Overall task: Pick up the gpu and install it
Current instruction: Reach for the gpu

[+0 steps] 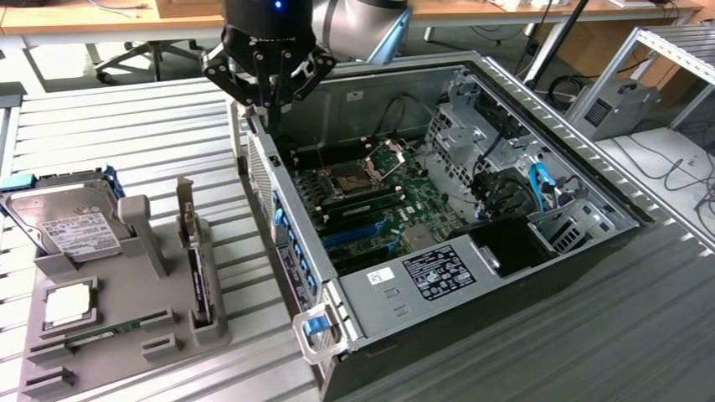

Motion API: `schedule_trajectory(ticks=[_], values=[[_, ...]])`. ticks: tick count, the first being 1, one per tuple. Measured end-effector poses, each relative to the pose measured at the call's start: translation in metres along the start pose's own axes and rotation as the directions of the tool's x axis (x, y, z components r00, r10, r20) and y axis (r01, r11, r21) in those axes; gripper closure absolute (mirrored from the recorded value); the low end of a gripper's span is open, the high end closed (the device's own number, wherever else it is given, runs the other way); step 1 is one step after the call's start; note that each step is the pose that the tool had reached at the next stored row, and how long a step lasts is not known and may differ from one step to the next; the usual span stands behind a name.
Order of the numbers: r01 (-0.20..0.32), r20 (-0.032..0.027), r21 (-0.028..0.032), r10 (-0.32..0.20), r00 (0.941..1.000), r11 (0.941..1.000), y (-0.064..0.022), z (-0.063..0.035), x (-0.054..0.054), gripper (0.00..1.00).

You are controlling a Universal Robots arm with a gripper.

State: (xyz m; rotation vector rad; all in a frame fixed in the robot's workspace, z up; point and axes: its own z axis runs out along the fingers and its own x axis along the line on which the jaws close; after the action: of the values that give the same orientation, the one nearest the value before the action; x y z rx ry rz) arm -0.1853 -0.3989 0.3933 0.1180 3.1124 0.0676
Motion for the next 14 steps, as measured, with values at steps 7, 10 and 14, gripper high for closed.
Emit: schedule_trajectory(ticks=[7,10,14], values=[[0.0,0.0,0.0,0.0,1.0,1.0,-0.0003,-0.0001,0.0037,0.89],[0.0,0.0,0.0,0.0,1.0,1.0,-0.0004,-0.0001,0.0052,0.89],[0.0,0.0,-0.0001,0.0,1.0,1.0,-0.0006,-0.0002,0.0082,0.89]])
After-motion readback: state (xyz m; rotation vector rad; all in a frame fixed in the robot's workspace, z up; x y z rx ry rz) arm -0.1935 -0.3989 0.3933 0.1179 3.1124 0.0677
